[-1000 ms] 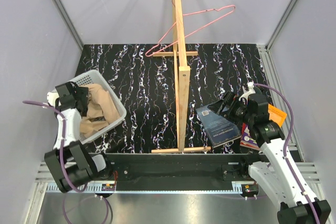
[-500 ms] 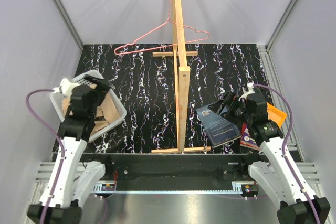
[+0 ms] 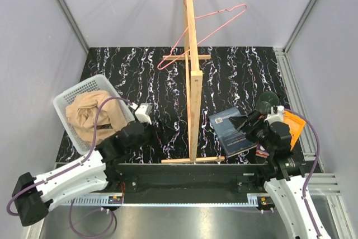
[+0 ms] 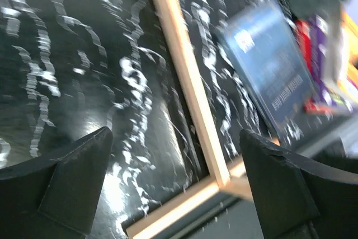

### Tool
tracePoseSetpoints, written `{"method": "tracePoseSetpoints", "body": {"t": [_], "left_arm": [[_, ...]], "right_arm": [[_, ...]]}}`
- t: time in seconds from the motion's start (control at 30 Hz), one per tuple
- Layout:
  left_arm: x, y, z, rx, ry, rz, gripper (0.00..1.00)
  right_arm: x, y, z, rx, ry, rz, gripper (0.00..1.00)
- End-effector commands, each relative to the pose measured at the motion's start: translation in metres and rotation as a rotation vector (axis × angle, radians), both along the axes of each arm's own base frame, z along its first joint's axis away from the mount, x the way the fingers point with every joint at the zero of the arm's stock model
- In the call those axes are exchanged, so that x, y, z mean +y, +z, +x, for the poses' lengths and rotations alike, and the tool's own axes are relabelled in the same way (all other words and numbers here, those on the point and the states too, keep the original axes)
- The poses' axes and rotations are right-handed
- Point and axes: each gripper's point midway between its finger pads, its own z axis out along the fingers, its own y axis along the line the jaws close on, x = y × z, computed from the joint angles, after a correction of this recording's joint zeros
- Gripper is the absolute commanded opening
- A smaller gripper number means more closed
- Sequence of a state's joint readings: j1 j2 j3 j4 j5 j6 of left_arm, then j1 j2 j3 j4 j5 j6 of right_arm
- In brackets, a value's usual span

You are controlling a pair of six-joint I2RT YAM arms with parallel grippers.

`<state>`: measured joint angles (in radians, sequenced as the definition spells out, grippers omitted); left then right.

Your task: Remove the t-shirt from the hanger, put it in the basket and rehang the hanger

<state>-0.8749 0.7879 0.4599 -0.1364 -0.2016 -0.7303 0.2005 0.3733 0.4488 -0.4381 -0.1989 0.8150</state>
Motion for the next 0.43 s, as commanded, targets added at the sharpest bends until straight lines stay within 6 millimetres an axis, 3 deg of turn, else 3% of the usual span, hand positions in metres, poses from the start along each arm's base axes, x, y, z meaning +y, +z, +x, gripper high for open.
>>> {"method": "tracePoseSetpoints", "body": {"t": [0.0,0.07,0.1,0.13,0.2,0.23,0.27,0.33,0.4], "left_arm": [[-0.018,0.035,-0.027,-0.156,-0.178,-0.188,0.99],[-0.013,0.046,-0.039,-0.214,-0.217,-0.256,0.99],[-0.012,0.045,-0.046,-0.222,-0.239,-0.274,0.99],[-0.010,0.029,-0.053,-0.204,-0.262,-0.279,0.99],[-0.006,0.039,-0.066,-0.249,-0.300,-0.362,0.99],[-0.006,0.024,-0.071,-0.224,-0.311,-0.377,0.99],[-0.003,0.034,-0.077,-0.263,-0.326,-0.431,0.99],[-0.004,0.029,-0.087,-0.252,-0.368,-0.477,0.99],[-0.002,0.042,-0.097,-0.286,-0.401,-0.555,0.99]], "right_arm": [[-0.005,-0.017,-0.005,0.005,-0.084,0.118,1.00],[-0.002,-0.020,-0.011,-0.015,-0.069,0.150,1.00],[0.000,-0.031,-0.013,-0.001,-0.060,0.153,1.00],[0.002,-0.033,-0.015,-0.002,-0.046,0.165,1.00],[0.004,-0.040,-0.017,-0.008,-0.035,0.181,1.00],[0.006,-0.041,-0.019,-0.011,-0.021,0.186,1.00],[0.008,-0.040,-0.020,-0.033,-0.003,0.183,1.00],[0.014,-0.043,-0.023,-0.042,0.046,0.180,1.00],[0.017,-0.039,-0.023,-0.060,0.065,0.177,1.00]]}}
